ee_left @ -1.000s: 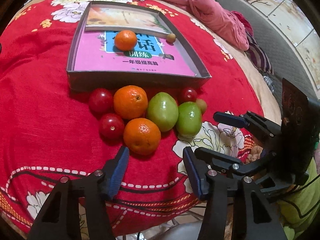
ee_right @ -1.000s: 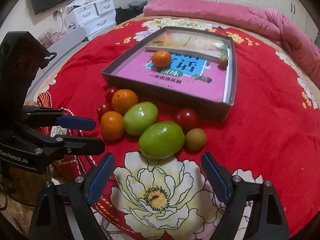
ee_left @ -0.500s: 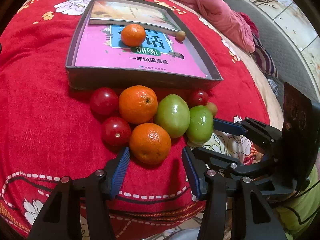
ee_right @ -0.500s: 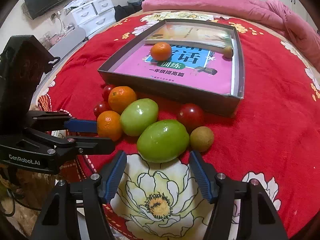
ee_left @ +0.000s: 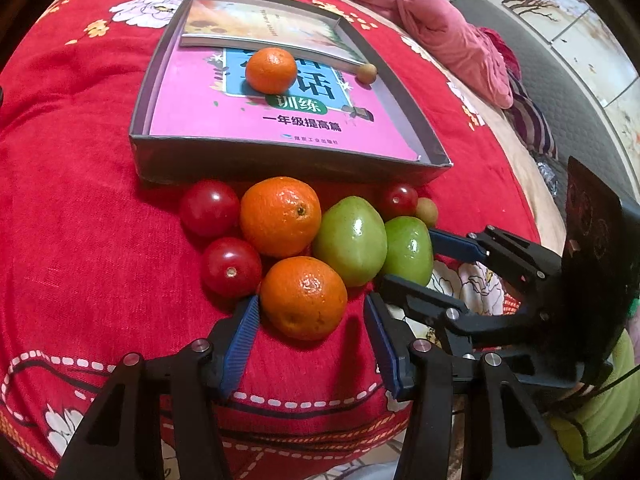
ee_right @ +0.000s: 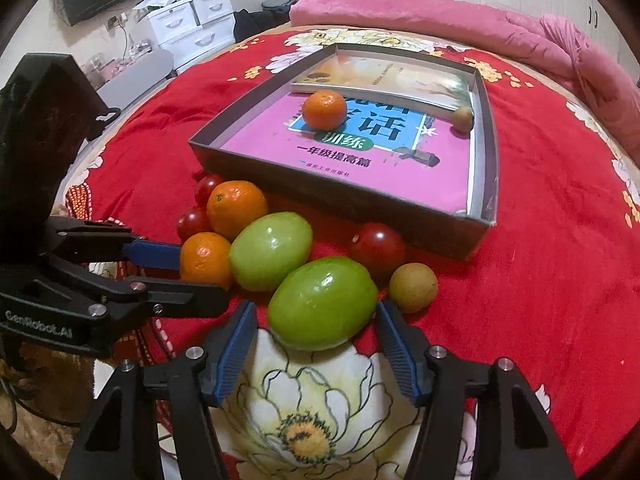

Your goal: Organize fruits

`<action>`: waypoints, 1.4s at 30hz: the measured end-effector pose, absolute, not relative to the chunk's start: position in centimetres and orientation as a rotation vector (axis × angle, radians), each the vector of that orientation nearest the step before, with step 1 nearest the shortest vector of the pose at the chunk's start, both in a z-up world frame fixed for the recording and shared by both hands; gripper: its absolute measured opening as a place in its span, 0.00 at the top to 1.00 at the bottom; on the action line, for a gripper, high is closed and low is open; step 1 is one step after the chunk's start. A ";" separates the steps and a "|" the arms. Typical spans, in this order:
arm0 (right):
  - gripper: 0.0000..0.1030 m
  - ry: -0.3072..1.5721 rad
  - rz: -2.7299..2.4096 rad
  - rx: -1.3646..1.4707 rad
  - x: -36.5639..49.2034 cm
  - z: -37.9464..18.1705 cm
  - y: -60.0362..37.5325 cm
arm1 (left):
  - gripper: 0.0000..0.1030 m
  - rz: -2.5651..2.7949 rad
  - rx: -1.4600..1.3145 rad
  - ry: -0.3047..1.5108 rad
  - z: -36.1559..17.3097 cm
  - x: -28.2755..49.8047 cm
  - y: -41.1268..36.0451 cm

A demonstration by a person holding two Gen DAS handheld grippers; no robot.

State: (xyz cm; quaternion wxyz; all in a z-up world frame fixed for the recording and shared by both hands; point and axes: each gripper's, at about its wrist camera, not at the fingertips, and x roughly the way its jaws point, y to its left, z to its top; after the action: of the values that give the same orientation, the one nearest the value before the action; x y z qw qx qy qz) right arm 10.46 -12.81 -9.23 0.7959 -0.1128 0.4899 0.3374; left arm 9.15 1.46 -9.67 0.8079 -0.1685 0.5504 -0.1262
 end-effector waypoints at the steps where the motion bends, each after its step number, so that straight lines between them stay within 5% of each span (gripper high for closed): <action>1: 0.45 1.049 0.722 -0.245 10.6 -9.3 -12.8 | 0.47 -0.270 -0.360 1.178 -9.7 9.1 1.5; 9: 0.46 1.022 0.740 -0.282 10.7 -9.3 -12.3 | 0.47 -0.269 -0.355 1.176 -9.7 9.2 1.5; 13: 0.46 1.029 0.748 -0.272 10.6 -9.2 -12.5 | 0.56 -0.258 -0.335 1.172 -9.9 9.5 1.6; 42: 0.46 0.906 0.799 -0.121 9.8 -5.8 -14.2 | 0.58 -0.277 -0.310 1.036 -5.5 7.7 2.1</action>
State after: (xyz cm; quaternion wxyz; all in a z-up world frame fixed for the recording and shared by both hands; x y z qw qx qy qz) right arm 9.77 -14.24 -5.77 0.8214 -0.0567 0.4256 0.3754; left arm 7.74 2.10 -5.47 0.8483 -0.1469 0.4914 -0.1316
